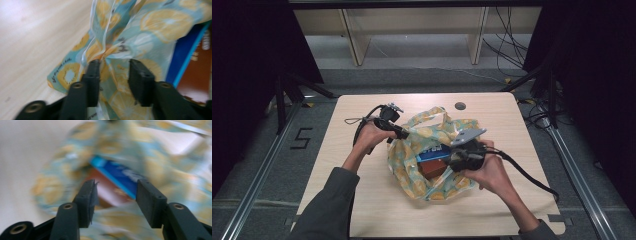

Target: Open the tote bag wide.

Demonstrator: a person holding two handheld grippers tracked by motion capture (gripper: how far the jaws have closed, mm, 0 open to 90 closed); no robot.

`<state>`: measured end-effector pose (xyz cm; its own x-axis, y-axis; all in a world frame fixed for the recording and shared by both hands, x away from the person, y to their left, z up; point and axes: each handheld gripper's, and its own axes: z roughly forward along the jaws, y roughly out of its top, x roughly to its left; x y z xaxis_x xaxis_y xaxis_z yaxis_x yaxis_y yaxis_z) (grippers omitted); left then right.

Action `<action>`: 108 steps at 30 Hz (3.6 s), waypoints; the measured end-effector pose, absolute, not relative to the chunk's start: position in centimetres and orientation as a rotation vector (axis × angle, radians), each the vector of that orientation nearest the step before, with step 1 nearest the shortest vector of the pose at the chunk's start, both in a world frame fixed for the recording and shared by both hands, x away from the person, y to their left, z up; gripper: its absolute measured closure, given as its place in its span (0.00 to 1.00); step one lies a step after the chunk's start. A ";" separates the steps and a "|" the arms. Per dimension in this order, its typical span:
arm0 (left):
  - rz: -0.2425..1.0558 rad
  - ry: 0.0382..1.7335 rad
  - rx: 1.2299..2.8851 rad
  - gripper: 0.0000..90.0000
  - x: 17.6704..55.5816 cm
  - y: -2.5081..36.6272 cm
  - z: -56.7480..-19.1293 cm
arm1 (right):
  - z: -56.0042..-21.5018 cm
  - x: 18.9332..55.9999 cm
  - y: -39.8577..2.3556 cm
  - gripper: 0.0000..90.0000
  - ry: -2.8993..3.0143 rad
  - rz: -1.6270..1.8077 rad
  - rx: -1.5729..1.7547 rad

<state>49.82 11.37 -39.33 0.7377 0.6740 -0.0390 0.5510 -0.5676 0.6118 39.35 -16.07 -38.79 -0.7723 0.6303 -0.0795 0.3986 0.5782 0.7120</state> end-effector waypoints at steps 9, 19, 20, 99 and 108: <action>0.376 0.687 2.432 0.43 48.0 5.3 -36.7 | -39.3 42.6 -16.9 0.49 2.430 0.923 1.024; 0.372 0.619 2.568 0.39 50.3 1.6 -39.7 | -39.8 43.4 -15.8 0.49 2.469 0.913 1.066; 0.365 0.619 2.572 0.43 50.5 1.7 -39.9 | -40.0 43.6 -15.9 0.52 2.477 0.876 1.056; 0.294 0.833 2.339 0.67 54.6 2.9 -39.9 | -40.6 42.5 -18.4 0.72 2.513 1.095 0.856; 0.285 0.774 2.255 0.55 51.0 5.2 -37.4 | -41.6 43.2 -18.9 0.71 2.526 1.011 0.939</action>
<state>50.98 5.21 -37.42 0.7948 0.6063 -0.0240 0.4465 -0.5576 0.6998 43.23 -18.88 -41.61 -0.7566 0.6539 -0.0034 0.4712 0.5488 0.6905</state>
